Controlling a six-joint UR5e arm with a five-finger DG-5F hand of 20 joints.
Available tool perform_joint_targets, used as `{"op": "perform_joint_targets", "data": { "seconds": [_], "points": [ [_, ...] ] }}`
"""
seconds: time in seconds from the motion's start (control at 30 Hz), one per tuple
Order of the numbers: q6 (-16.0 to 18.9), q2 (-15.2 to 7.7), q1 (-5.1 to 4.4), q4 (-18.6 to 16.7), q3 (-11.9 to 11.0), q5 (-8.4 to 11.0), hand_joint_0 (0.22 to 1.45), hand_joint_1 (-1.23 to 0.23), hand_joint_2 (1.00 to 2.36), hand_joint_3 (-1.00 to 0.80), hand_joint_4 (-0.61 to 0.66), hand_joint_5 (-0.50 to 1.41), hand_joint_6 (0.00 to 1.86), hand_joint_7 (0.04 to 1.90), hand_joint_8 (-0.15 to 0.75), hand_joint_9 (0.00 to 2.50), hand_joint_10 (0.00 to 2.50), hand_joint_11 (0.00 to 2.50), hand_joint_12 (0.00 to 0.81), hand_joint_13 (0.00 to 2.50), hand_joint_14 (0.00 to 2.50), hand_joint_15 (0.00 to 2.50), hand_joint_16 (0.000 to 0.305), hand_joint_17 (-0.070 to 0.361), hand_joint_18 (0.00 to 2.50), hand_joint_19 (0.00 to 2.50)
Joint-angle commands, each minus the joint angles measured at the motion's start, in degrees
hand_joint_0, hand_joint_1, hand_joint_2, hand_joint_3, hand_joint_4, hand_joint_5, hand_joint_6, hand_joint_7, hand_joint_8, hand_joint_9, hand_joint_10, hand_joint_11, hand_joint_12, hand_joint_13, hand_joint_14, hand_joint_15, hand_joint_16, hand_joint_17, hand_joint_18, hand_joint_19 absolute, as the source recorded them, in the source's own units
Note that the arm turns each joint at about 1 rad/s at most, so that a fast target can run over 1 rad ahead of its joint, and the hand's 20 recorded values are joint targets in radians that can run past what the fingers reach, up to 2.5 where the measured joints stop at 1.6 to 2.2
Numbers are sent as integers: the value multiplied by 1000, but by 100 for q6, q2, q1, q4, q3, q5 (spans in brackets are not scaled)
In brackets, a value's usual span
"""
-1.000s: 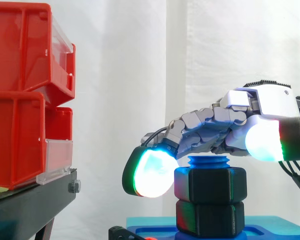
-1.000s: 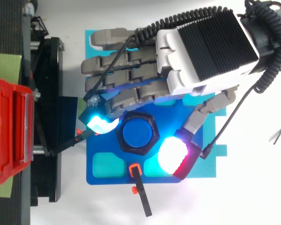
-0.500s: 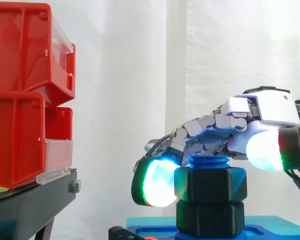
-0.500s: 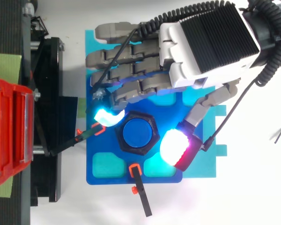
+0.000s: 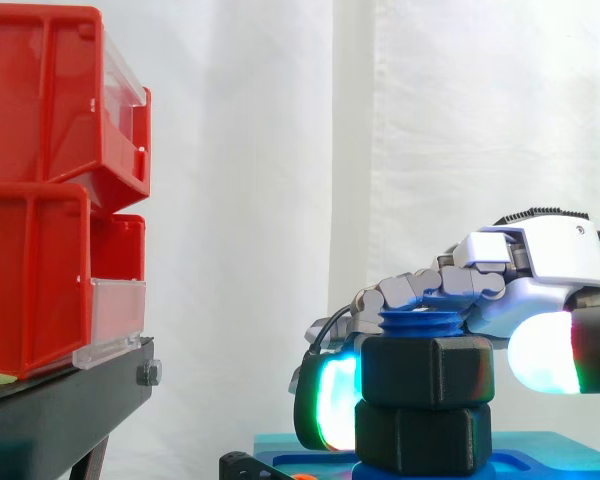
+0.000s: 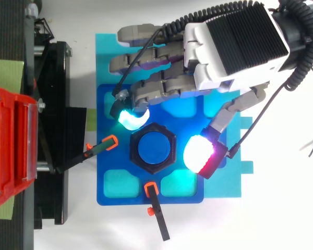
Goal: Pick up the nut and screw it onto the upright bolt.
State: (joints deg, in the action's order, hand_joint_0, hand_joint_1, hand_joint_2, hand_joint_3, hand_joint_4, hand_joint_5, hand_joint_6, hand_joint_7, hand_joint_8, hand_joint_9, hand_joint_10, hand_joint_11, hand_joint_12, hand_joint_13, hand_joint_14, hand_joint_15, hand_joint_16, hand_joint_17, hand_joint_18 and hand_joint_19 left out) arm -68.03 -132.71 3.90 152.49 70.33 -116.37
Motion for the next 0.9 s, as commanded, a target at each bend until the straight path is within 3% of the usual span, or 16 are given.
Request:
{"op": "perform_joint_targets", "data": {
  "seconds": [0.0, 0.27, 0.37, 0.57, 0.87],
  "points": [
    [0, 0, 14, -52, 7, -9, 473, -408, 1000, -500, -55, -19, 507, 1210, 275, 848, 1, 0, 350, 424, 0, 20, 41, 91, 0, 0],
    [0, 0, 49, -70, 7, -35, 479, -412, 1000, -500, -66, -4, 506, 1156, 271, 914, 0, 11, 349, 462, 0, 25, 39, 88, 0, 0],
    [0, 0, 67, -79, 7, -62, 468, -372, 1000, -500, 131, 26, 504, 1039, 274, 1014, 2, 23, 348, 510, 0, 30, 39, 87, 18, 0],
    [0, 0, 93, -132, 7, -88, 434, -250, 1000, -500, 347, 51, 502, 958, 264, 1184, 1, 0, 348, 608, 0, 26, 39, 89, 109, 0],
    [0, 0, 137, -114, -116, -176, 426, -216, 1000, -500, 377, 64, 502, 1051, 237, 1391, 0, 0, 335, 752, 0, 32, 37, 83, 335, 77]
  ]
}}
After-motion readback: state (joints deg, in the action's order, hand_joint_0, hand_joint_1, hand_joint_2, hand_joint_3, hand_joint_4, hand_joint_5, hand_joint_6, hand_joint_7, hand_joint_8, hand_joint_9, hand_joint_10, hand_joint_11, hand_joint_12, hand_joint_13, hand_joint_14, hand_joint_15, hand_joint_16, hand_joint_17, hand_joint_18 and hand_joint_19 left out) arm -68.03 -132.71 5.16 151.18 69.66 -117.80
